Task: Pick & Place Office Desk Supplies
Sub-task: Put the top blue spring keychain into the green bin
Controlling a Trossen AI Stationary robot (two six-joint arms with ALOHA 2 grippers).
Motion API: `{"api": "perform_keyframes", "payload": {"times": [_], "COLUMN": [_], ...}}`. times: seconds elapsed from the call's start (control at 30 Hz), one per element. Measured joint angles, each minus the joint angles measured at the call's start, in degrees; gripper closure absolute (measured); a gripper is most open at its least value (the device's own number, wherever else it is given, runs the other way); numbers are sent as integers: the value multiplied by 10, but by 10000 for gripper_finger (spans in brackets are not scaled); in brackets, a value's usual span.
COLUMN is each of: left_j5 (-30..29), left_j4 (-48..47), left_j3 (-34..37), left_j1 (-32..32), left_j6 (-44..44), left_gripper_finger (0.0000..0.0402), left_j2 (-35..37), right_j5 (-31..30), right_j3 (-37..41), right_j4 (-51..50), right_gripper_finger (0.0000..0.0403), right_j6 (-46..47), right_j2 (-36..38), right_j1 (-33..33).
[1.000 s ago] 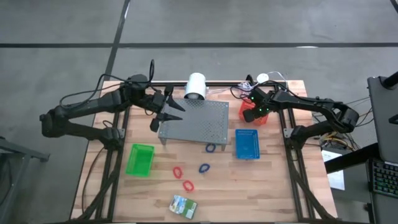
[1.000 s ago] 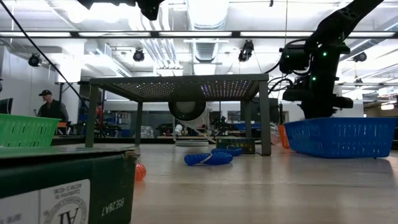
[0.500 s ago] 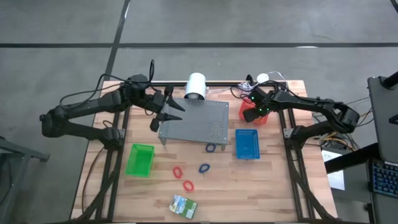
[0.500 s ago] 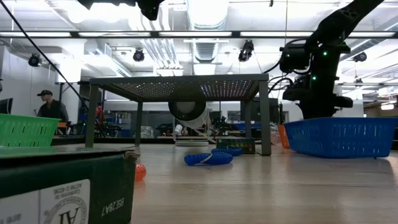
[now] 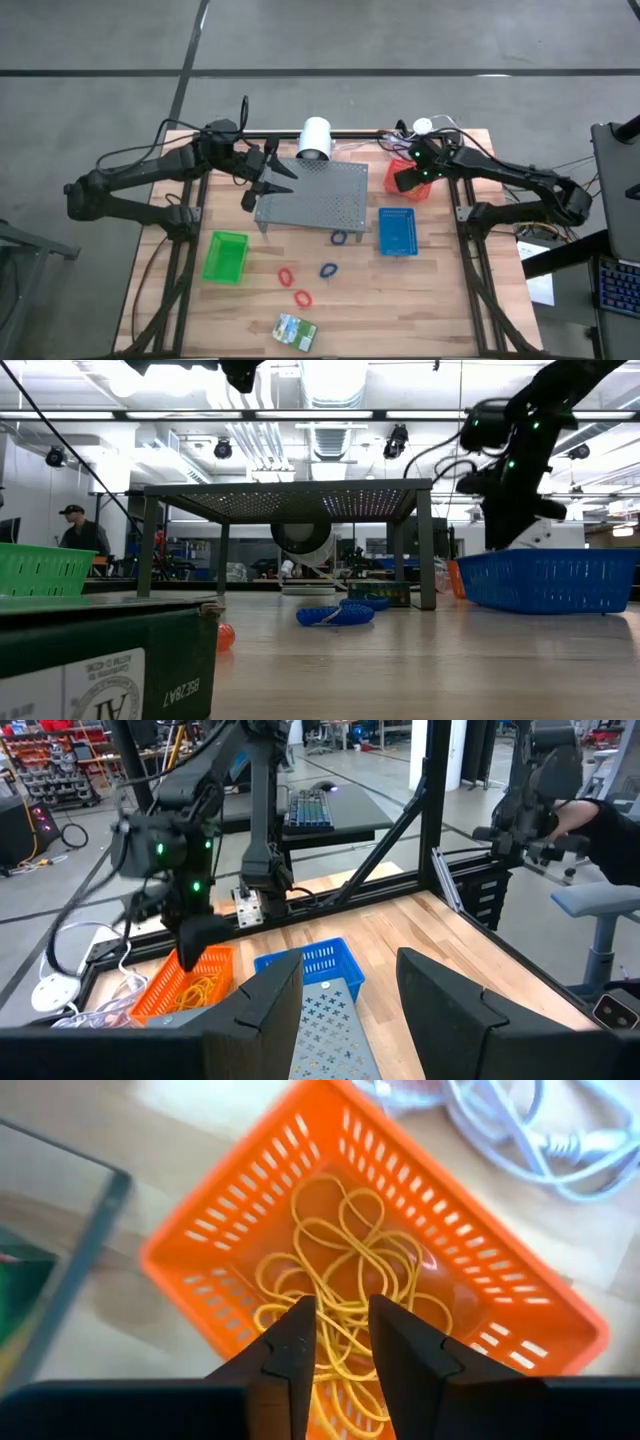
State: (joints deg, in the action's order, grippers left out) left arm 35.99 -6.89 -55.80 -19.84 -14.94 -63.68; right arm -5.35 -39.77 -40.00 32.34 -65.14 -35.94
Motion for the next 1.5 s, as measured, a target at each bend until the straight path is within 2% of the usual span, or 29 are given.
{"api": "perform_keyframes", "payload": {"times": [0.27, 0.53, 0.7, 0.83, 0.97, 1.1, 1.5], "left_j5": [0, 0, 0, 0, 0, 0, 0], "left_j4": [-3, -11, -15, -38, -60, -60, -58], "left_j3": [0, 0, 0, 0, 0, 0, 0], "left_j1": [0, 0, 0, 0, 0, 0, 0], "left_j6": [0, 2, 13, 15, 15, 15, 30], "left_gripper_finger": [237, 237, 237, 237, 237, 237, 237], "left_j2": [0, 0, 0, 0, 0, 0, 0], "right_j5": [-2, -2, -2, -2, -2, -2, -2], "right_j3": [0, 0, 0, 0, 0, 0, 4], "right_j4": [49, 126, 127, 160, 198, 214, 215], "right_gripper_finger": [333, 330, 332, 337, 339, 339, 339], "right_j6": [-57, -112, -142, -149, -196, -228, -243], "right_j2": [94, 163, 189, 205, 219, 228, 240], "right_j1": [55, 176, 252, 307, 352, 379, 415]}}
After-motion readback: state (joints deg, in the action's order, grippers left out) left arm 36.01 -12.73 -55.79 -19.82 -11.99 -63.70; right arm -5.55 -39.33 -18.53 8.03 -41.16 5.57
